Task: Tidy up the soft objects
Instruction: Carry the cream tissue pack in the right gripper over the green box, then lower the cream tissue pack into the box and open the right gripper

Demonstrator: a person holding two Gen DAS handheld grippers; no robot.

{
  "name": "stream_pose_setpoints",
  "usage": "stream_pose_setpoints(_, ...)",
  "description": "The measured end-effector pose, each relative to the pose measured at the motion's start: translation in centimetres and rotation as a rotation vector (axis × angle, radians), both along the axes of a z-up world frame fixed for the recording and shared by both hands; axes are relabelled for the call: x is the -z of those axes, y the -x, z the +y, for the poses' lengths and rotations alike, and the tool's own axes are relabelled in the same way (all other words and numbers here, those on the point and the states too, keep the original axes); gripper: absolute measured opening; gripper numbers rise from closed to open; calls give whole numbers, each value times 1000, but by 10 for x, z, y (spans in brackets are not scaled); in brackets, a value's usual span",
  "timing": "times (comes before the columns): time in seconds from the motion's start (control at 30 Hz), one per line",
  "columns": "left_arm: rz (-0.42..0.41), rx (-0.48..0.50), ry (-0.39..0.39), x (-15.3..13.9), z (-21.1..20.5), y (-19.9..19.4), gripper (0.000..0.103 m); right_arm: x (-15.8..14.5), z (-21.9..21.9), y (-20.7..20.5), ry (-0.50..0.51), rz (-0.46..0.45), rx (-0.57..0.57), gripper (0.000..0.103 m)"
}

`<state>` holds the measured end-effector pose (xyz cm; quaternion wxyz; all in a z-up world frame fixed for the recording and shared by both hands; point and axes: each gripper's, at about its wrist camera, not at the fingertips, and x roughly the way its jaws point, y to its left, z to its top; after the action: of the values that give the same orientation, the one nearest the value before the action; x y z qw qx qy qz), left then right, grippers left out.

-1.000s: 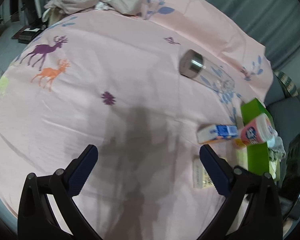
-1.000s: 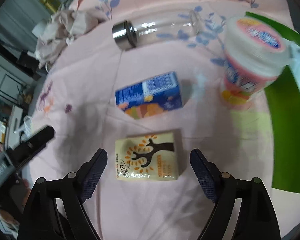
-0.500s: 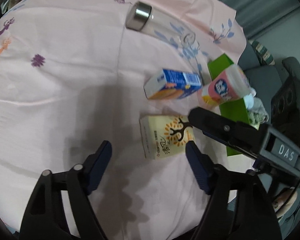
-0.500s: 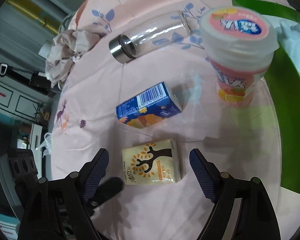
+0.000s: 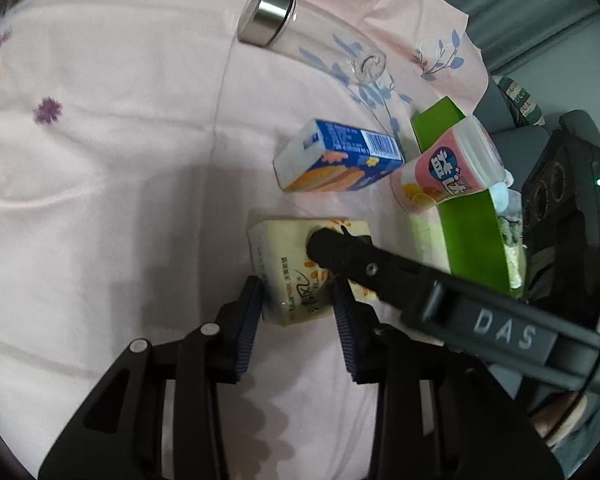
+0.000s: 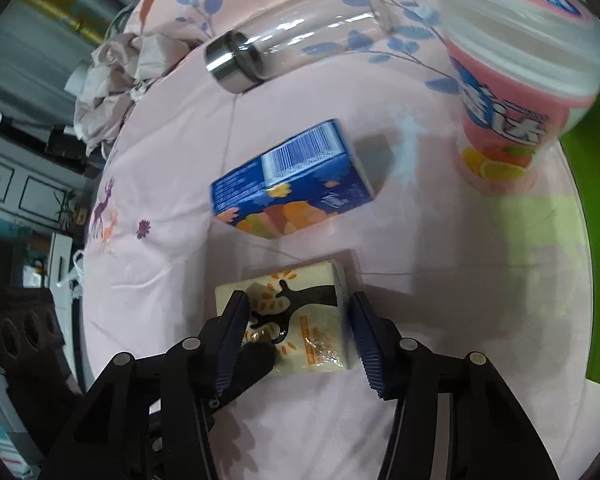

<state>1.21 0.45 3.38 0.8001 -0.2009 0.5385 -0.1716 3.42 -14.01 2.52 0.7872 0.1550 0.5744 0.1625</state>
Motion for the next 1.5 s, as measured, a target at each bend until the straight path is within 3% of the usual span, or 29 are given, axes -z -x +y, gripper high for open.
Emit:
stream_pose_setpoints(0.37,-268,-4,-33,-45,0,17,35,-52,0,18,-33,-239,-17,55)
stream_pose_setpoints(0.6,-419,-15,25,-78,-7,26,34,-101,-4,37,23,-428,1,55)
stream_pose_setpoints(0.73,-498,-3,31,-102,-24,32,34,-123,-26,45,2,-493,51,55)
stream_pose_setpoints(1.13,-621,191,126,-166,-117,2,34,-196,-118,52,89,-623,244,55)
stream_pose_setpoints(1.3,-629,274,106,-166,-162,-9,34,-184,-165,49,45,-617,350,55)
stream_pose_setpoints(1.5,-562,359,95,-147,-216,-21,34,-158,-217,50,-5,-549,466,55)
